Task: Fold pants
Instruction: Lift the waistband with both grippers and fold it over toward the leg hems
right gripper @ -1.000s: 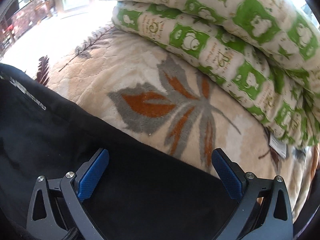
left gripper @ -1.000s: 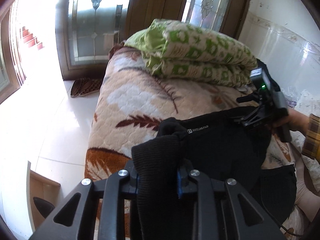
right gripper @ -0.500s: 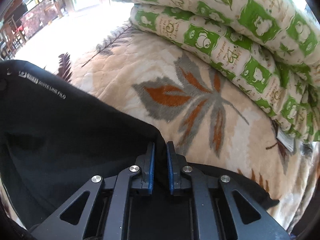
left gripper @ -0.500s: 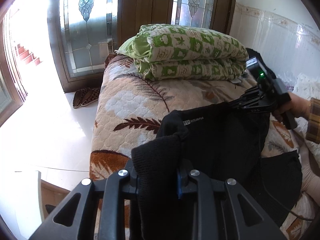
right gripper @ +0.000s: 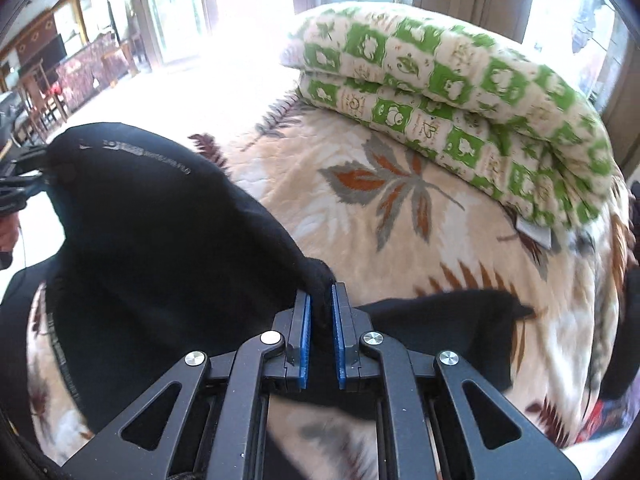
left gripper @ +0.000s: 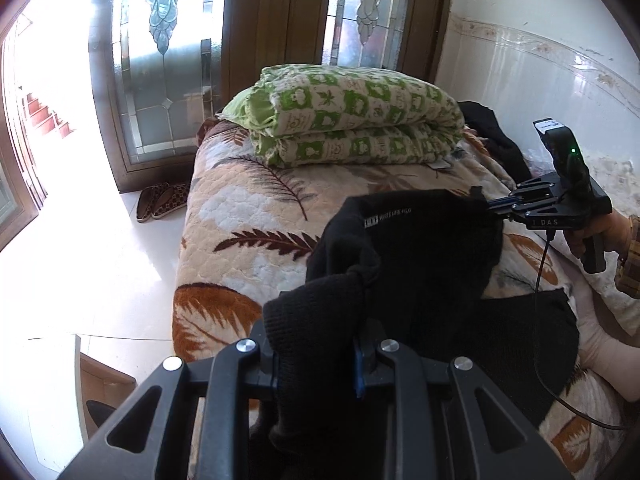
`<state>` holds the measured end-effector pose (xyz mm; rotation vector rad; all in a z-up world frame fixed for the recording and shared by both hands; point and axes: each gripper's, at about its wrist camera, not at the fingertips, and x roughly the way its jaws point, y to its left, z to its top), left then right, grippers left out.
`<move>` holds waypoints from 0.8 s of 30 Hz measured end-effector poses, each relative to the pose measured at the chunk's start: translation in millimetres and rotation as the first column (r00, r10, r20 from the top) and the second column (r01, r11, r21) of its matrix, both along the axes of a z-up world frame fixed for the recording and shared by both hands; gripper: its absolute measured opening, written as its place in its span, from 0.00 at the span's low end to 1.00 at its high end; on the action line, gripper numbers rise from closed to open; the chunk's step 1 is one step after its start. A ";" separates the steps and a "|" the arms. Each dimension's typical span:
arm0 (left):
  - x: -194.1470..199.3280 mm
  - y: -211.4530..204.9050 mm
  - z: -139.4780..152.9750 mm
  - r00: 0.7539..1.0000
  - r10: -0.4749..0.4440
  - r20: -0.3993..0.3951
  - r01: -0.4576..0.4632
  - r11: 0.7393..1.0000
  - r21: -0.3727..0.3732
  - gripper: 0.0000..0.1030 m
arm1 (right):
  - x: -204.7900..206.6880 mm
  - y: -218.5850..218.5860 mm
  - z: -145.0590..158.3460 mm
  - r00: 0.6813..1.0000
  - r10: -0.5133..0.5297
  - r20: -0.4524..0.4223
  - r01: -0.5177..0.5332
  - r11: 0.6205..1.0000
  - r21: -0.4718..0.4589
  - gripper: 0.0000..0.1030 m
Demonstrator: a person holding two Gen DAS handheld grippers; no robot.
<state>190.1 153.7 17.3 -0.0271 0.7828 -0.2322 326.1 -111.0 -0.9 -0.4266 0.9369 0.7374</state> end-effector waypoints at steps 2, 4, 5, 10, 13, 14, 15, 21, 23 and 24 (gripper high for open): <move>-12.1 -2.4 0.4 1.000 -0.017 -0.003 0.017 1.000 -0.004 0.26 | -16.4 -5.0 1.3 1.000 -0.005 -0.006 0.005 1.000 0.015 0.09; -24.9 -4.4 -1.1 0.999 -0.033 -0.012 0.033 0.999 -0.010 0.26 | -36.3 -13.9 3.1 1.000 -0.009 -0.016 0.010 1.000 0.026 0.09; -31.9 -5.2 -2.0 0.999 -0.042 -0.016 0.042 0.999 -0.011 0.26 | -47.4 -19.3 2.6 1.000 -0.013 -0.022 0.014 0.999 0.039 0.09; -62.4 -6.3 -9.8 0.995 -0.084 -0.055 0.084 0.996 -0.017 0.27 | -96.9 -41.2 -2.7 0.997 -0.026 -0.073 0.033 0.995 0.092 0.09; -81.1 -7.4 -23.7 0.986 -0.128 -0.111 0.128 0.992 -0.012 0.28 | -120.6 -52.5 -13.1 0.991 -0.052 -0.122 0.067 0.990 0.125 0.09; -87.2 -8.4 -29.3 0.982 -0.139 -0.128 0.140 0.990 -0.003 0.29 | -133.1 -57.8 -19.9 0.987 -0.068 -0.146 0.089 0.986 0.143 0.09; -94.6 -9.9 -35.5 0.979 -0.148 -0.144 0.151 0.988 0.012 0.29 | -143.2 -61.6 -24.9 0.983 -0.080 -0.166 0.106 0.982 0.156 0.09; -118.6 -11.1 -60.3 0.971 -0.145 -0.192 0.160 0.985 0.066 0.32 | -181.2 -69.5 -64.0 0.958 -0.151 -0.244 0.191 0.970 0.150 0.09; -121.0 -12.6 -57.0 0.972 -0.147 -0.182 0.165 0.982 0.089 0.32 | -187.6 -67.8 -67.7 0.952 -0.165 -0.256 0.209 0.965 0.156 0.09; -119.7 -13.1 -53.3 0.973 -0.152 -0.174 0.172 0.979 0.111 0.32 | -191.5 -67.1 -65.2 0.951 -0.166 -0.260 0.215 0.961 0.172 0.09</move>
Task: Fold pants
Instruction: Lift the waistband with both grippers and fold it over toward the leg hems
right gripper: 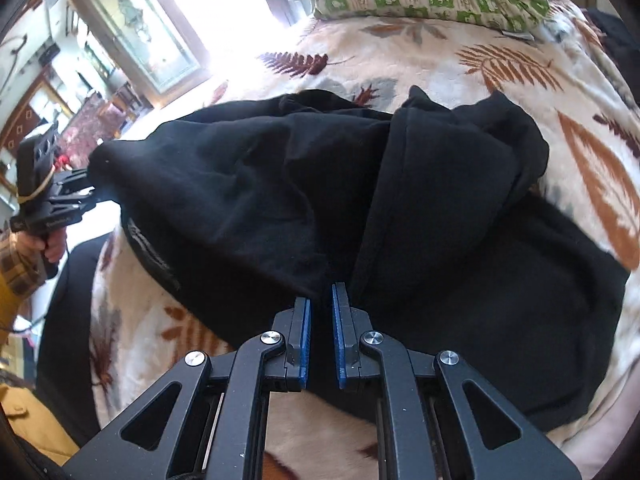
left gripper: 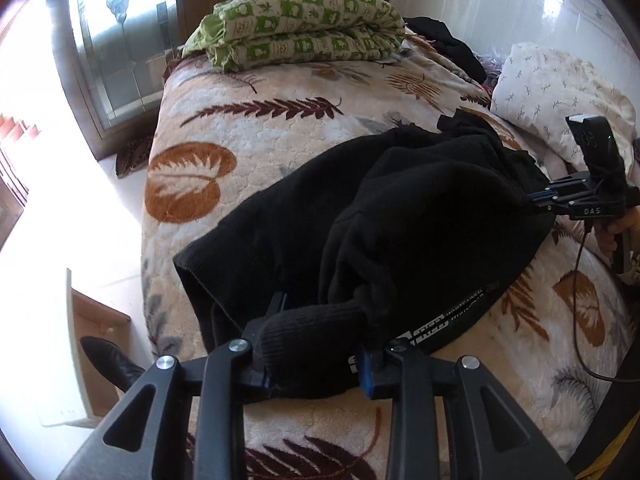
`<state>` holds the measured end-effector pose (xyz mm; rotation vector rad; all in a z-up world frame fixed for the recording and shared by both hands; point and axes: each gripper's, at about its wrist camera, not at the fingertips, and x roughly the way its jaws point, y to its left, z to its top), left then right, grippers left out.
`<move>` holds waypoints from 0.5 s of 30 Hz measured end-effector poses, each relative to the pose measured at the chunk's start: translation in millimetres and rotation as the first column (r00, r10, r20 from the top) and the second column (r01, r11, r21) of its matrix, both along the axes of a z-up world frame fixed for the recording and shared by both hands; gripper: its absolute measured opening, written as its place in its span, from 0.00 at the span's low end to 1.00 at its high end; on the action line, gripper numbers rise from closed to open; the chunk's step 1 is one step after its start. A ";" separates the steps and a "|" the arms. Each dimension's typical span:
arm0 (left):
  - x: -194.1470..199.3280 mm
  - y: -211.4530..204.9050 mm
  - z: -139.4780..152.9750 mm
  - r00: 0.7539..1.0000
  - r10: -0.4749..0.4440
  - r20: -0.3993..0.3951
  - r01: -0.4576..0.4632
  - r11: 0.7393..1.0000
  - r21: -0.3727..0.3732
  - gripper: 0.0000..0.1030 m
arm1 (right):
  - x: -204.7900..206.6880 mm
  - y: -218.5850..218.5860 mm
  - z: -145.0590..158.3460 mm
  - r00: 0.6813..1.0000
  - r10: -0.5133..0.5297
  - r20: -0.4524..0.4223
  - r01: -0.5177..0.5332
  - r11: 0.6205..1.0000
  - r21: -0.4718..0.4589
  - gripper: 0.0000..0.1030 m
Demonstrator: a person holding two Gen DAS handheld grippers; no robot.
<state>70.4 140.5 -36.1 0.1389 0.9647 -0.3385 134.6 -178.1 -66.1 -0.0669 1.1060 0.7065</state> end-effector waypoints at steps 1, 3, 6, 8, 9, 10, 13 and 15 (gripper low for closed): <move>-0.1 -0.4 3.9 1.000 -0.011 0.013 0.010 1.000 0.023 0.33 | -3.5 -0.4 2.0 1.000 -0.001 0.001 0.001 1.000 0.009 0.09; 1.6 3.3 10.1 0.999 -0.027 0.032 0.024 0.997 0.068 0.37 | -14.7 1.0 12.1 1.000 -0.001 0.005 0.001 0.999 0.043 0.09; 5.1 20.4 7.2 1.000 -0.018 -0.001 0.018 0.996 0.086 0.50 | -31.1 2.9 12.6 1.000 0.006 0.005 -0.006 0.999 0.045 0.09; 4.2 35.1 -0.5 0.999 0.017 -0.037 -0.014 0.998 0.067 0.64 | -37.0 4.9 2.2 1.000 0.007 -0.012 -0.007 1.000 0.018 0.09; 1.5 43.1 -3.6 0.998 0.038 -0.055 -0.036 0.999 0.037 0.65 | -38.9 6.5 -3.6 1.000 0.006 -0.022 -0.006 1.000 0.000 0.09; -1.7 48.7 -5.2 0.996 0.054 -0.067 -0.054 0.999 0.007 0.65 | -41.0 8.7 -13.1 0.999 0.007 -0.034 -0.008 1.000 -0.028 0.09; -14.0 54.8 -5.3 0.994 0.083 -0.066 -0.086 0.995 -0.044 0.65 | -44.2 10.6 -20.1 0.999 0.006 -0.037 -0.007 0.999 -0.037 0.10; -18.3 55.5 -3.2 0.993 0.093 -0.072 -0.097 0.993 -0.061 0.65 | -44.7 11.6 -17.7 0.999 0.009 -0.035 -0.011 0.999 -0.047 0.10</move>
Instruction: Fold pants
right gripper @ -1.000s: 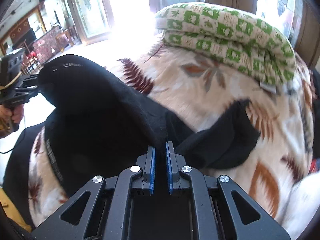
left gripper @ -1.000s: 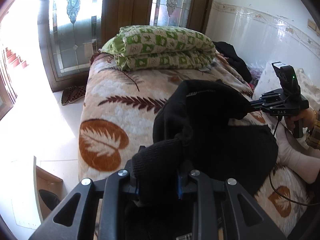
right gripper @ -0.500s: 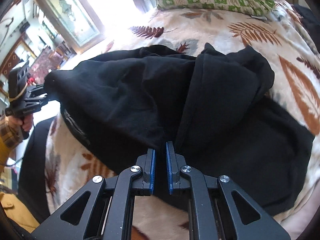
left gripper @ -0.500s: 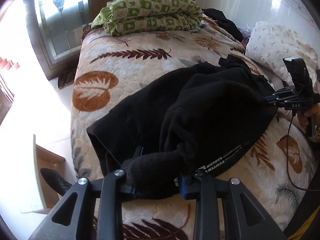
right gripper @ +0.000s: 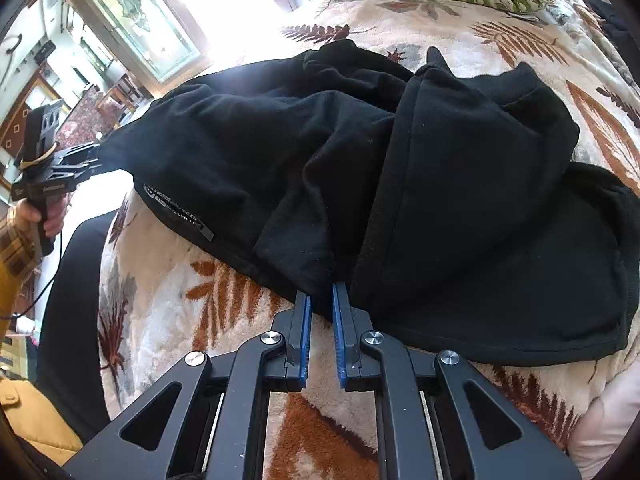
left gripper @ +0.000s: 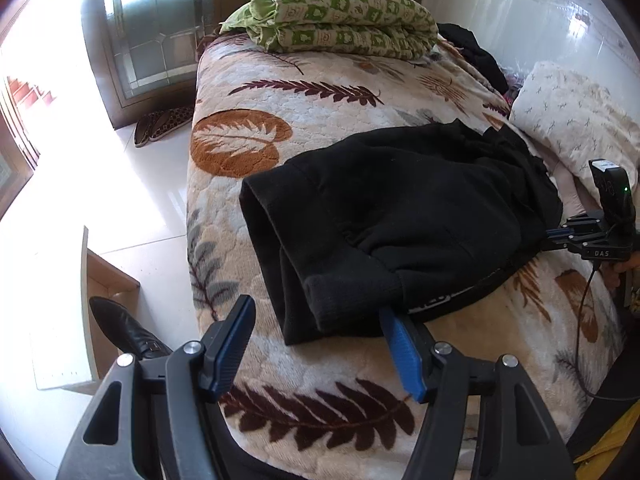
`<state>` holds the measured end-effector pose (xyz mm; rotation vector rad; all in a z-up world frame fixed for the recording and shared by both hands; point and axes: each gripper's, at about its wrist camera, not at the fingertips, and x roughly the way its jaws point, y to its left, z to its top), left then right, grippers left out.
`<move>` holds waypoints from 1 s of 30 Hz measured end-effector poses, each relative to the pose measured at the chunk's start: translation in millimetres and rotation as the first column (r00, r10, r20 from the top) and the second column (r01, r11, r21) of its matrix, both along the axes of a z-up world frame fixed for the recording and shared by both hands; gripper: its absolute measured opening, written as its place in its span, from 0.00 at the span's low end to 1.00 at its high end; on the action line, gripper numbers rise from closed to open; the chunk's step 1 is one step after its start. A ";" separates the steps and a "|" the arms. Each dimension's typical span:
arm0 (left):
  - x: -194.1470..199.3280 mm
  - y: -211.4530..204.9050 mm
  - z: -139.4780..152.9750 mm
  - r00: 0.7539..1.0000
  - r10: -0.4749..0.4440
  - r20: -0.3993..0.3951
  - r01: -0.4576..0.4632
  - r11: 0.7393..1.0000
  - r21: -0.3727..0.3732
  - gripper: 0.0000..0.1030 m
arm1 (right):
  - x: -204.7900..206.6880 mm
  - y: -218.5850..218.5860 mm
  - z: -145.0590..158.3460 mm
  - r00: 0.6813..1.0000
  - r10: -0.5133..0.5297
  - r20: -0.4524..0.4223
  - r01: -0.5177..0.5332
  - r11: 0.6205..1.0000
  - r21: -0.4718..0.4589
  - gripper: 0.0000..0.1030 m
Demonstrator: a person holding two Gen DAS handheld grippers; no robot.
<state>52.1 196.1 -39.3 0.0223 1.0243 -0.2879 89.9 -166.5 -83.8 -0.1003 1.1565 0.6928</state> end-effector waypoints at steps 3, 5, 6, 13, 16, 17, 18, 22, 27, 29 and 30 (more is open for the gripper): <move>-5.5 4.0 9.8 1.000 0.016 0.000 -0.016 1.000 0.001 0.65 | -4.5 0.4 3.6 1.000 0.010 0.007 -0.010 1.000 -0.007 0.10; -9.4 8.9 20.8 0.999 0.035 0.019 -0.035 0.999 0.002 0.65 | -11.3 1.2 5.4 1.000 0.012 0.003 -0.012 1.000 0.003 0.10; -8.0 11.2 26.4 0.999 0.044 0.031 -0.044 0.999 -0.011 0.65 | -13.2 1.4 5.3 1.000 0.016 -0.001 -0.016 1.000 0.008 0.09; 15.5 -16.0 47.4 0.997 0.070 0.017 -0.066 0.983 -0.169 0.67 | -18.5 14.5 6.9 1.000 0.028 0.002 -0.028 0.999 0.033 0.09; 33.4 -50.1 27.7 0.999 0.037 -0.040 -0.043 0.985 -0.166 0.68 | -17.2 12.8 18.5 0.999 -0.024 0.030 0.021 0.996 0.089 0.10; 38.1 -59.4 17.4 0.997 0.030 -0.065 -0.040 0.988 -0.149 0.68 | -15.4 8.3 23.6 0.997 -0.056 0.044 0.051 0.993 0.103 0.10; 41.2 -67.0 3.8 0.995 0.026 -0.100 -0.038 0.992 -0.124 0.68 | -12.7 2.8 27.9 0.995 -0.086 0.054 0.080 0.991 0.109 0.12; 37.6 -74.7 -34.6 0.984 0.008 -0.177 -0.011 1.000 -0.016 0.65 | 6.4 -19.4 46.0 0.966 -0.230 0.118 0.222 0.972 0.080 0.37; 29.3 -77.6 -28.1 0.985 -0.017 -0.171 0.024 0.999 0.040 0.62 | 41.4 -7.2 57.2 0.927 -0.308 0.212 0.311 0.950 0.020 0.51; 28.8 -76.7 -23.9 0.984 -0.011 -0.175 0.019 0.999 0.042 0.62 | 58.4 6.9 55.5 0.910 -0.338 0.239 0.350 0.937 -0.006 0.51; 29.2 -76.5 -21.1 0.984 -0.005 -0.177 0.013 0.999 0.042 0.62 | 68.0 12.0 53.8 0.900 -0.354 0.255 0.373 0.927 -0.030 0.51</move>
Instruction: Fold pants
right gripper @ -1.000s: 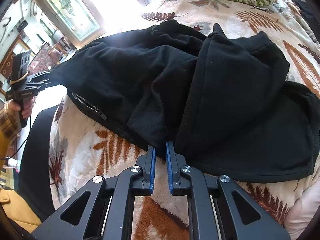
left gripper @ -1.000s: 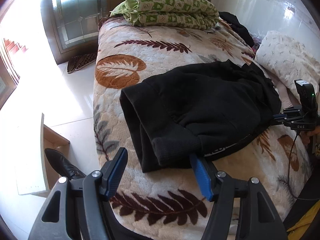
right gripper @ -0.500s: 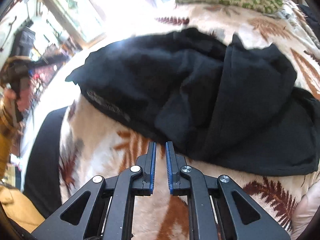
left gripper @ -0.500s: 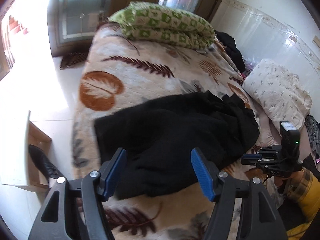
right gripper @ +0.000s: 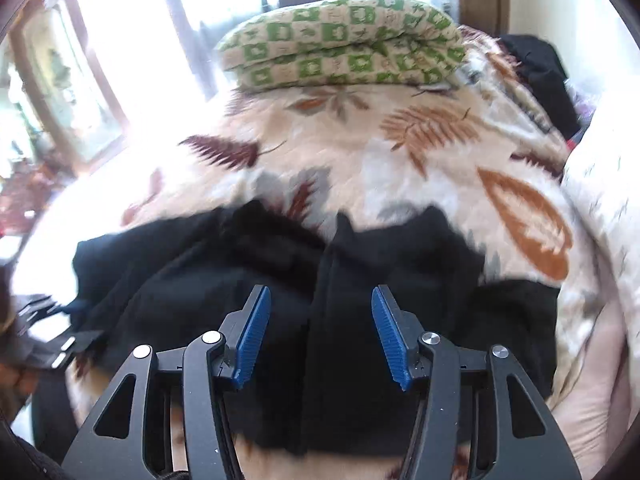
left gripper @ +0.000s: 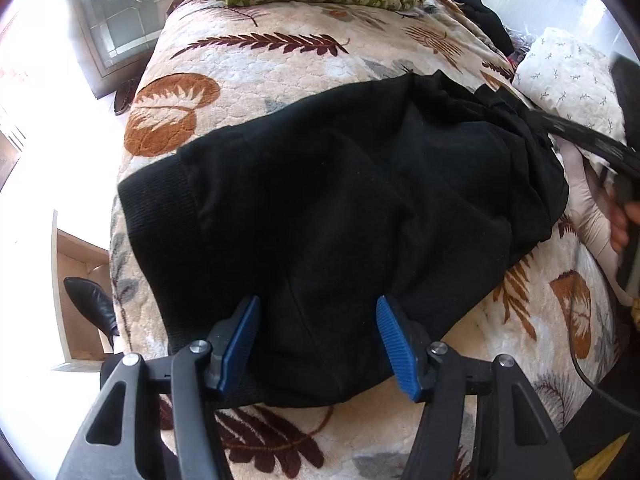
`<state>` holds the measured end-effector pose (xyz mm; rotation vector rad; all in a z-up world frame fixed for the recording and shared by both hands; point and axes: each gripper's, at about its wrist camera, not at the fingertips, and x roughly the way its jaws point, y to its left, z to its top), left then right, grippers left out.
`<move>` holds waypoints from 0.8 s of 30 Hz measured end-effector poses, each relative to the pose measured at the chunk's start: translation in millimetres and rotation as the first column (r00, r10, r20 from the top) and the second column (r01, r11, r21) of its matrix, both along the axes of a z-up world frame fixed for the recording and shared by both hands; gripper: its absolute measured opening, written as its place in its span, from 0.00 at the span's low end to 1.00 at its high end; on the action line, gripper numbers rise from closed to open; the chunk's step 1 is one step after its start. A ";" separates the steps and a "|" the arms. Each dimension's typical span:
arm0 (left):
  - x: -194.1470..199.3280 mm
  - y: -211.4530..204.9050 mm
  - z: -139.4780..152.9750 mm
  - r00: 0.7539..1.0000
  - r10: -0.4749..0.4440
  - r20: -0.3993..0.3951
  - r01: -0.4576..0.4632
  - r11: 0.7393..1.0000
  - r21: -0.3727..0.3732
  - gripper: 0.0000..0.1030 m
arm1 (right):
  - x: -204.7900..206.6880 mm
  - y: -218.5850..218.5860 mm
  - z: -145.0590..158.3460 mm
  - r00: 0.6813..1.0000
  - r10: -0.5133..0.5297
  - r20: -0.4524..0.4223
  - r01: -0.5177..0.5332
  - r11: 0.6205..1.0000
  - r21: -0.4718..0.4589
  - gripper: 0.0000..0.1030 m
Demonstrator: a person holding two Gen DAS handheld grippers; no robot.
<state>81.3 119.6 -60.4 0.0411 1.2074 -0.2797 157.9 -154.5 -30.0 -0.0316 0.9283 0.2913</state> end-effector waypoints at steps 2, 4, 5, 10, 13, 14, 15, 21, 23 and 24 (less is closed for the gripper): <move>0.6 -1.9 7.5 1.000 0.009 0.014 -0.009 1.000 -0.010 0.61 | 18.8 6.8 -8.7 0.999 -0.046 -0.017 0.045 0.998 -0.047 0.50; 1.5 -2.5 18.6 0.999 0.009 0.048 -0.007 0.999 -0.039 0.61 | 32.7 14.5 -21.2 0.996 -0.068 -0.061 0.062 0.993 -0.097 0.38; 3.0 -4.1 23.8 0.998 0.008 0.061 -0.004 0.998 -0.055 0.61 | 34.2 14.0 -25.2 0.995 -0.073 -0.071 0.064 0.990 -0.125 0.33; 19.9 -20.2 26.6 0.998 -0.009 0.067 0.013 0.998 -0.061 0.61 | 12.5 -14.3 -12.2 0.991 -0.130 -0.014 0.129 0.990 -0.060 0.11; 26.7 -30.7 21.3 0.998 -0.026 0.053 0.029 0.998 -0.062 0.61 | -11.6 -58.1 4.4 0.973 -0.229 0.000 0.229 0.972 0.057 0.10; 27.7 -33.4 18.9 0.998 -0.030 0.047 0.033 0.998 -0.060 0.61 | -20.0 -75.9 7.7 0.963 -0.270 -0.005 0.269 0.959 0.092 0.10; 29.0 -37.6 16.9 0.999 -0.032 0.043 0.035 0.998 -0.056 0.61 | -29.7 -96.8 8.5 0.948 -0.318 -0.017 0.318 0.940 0.122 0.10; 38.3 -56.2 12.6 0.999 -0.046 0.025 0.047 0.998 -0.031 0.61 | -64.1 -167.0 -27.8 0.862 -0.485 -0.145 0.498 0.864 0.071 0.11; 42.0 -64.1 18.2 0.997 -0.063 0.039 0.064 0.998 -0.023 0.61 | -68.6 -178.0 -33.5 0.845 -0.504 -0.181 0.527 0.843 0.113 0.14; 44.9 -68.4 21.7 0.996 -0.070 0.047 0.071 0.997 -0.023 0.61 | -67.6 -177.3 -30.6 0.848 -0.499 -0.179 0.523 0.842 0.132 0.14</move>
